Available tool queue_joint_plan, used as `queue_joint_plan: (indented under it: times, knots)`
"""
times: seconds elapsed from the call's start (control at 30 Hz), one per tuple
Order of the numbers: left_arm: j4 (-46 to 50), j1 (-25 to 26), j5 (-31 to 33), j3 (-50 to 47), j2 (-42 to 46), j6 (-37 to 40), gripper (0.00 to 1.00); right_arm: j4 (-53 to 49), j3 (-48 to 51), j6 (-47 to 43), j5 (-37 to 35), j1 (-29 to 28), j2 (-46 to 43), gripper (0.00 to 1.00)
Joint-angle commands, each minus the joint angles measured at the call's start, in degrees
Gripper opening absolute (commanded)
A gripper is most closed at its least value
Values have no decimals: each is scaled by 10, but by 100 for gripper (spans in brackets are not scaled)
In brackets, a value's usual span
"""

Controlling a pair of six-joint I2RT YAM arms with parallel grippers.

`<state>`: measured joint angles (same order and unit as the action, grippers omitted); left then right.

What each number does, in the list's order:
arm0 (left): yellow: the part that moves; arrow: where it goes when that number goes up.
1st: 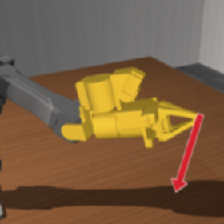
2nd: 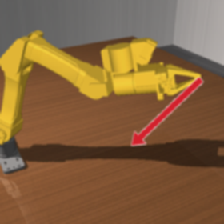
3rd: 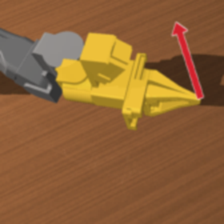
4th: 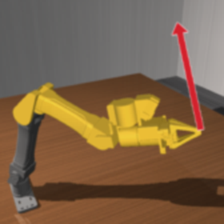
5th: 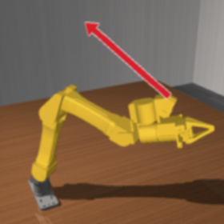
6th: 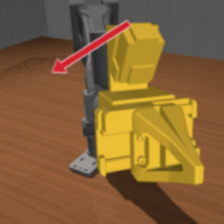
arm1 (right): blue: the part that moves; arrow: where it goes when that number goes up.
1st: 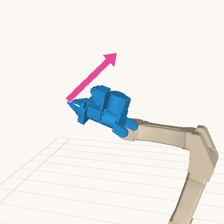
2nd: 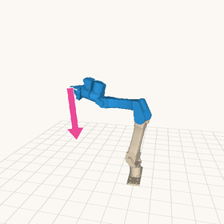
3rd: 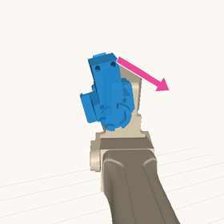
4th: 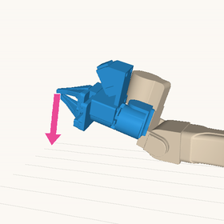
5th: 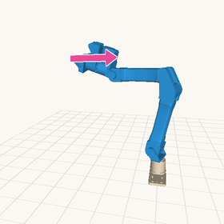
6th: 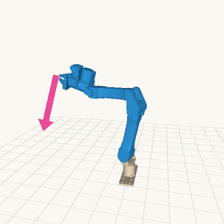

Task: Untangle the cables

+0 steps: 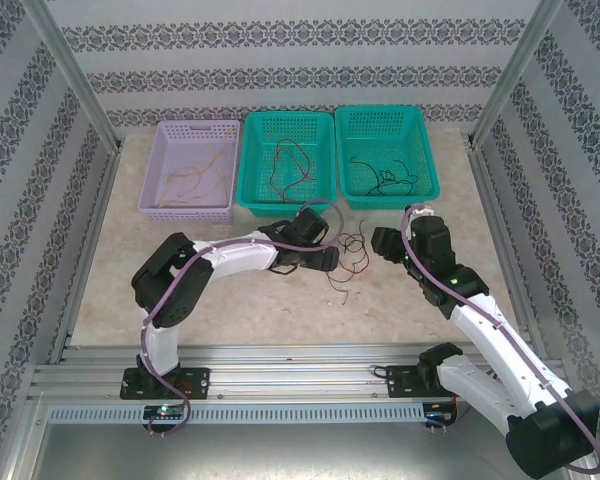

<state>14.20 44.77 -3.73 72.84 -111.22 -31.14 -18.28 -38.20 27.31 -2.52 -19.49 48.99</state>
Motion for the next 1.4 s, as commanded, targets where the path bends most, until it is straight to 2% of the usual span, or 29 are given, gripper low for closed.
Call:
queue_joint_plan:
  times: [0.0, 0.13, 0.23, 0.37, 0.47, 0.7, 1.0, 1.2, 1.3, 1.37]
  knots:
    - [57, 0, 30, 34, -22, 2, 84, -12, 14, 10, 2, 2, -18, 58]
    - [53, 0, 33, 49, -38, 1, 74, -12, 28, 17, 18, -1, -33, 58]
    - [46, 0, 44, 54, -41, -1, 72, -13, 40, 20, 21, -7, -41, 58]
    - [-34, 0, 33, 12, -10, -15, 81, -14, 51, 19, 25, -11, -55, 58]
    - [-93, 1, 21, -16, 12, -31, 82, -15, 57, 18, 25, -13, -68, 58]
    - [-134, 4, 34, -31, 25, -81, 87, -10, 65, 19, 30, -15, -70, 58]
    - [-73, 8, 59, 30, -24, -85, 85, -5, 71, 22, 32, -17, -77, 58]
    - [-48, 7, 75, 62, -60, -76, 74, -11, 72, 21, 31, -18, -88, 58]
    - [-35, 5, 78, 82, -80, -74, 72, -14, 73, 22, 36, -18, -92, 58]
    - [-33, 3, 76, 89, -88, -73, 67, -16, 76, 23, 38, -19, -96, 58]
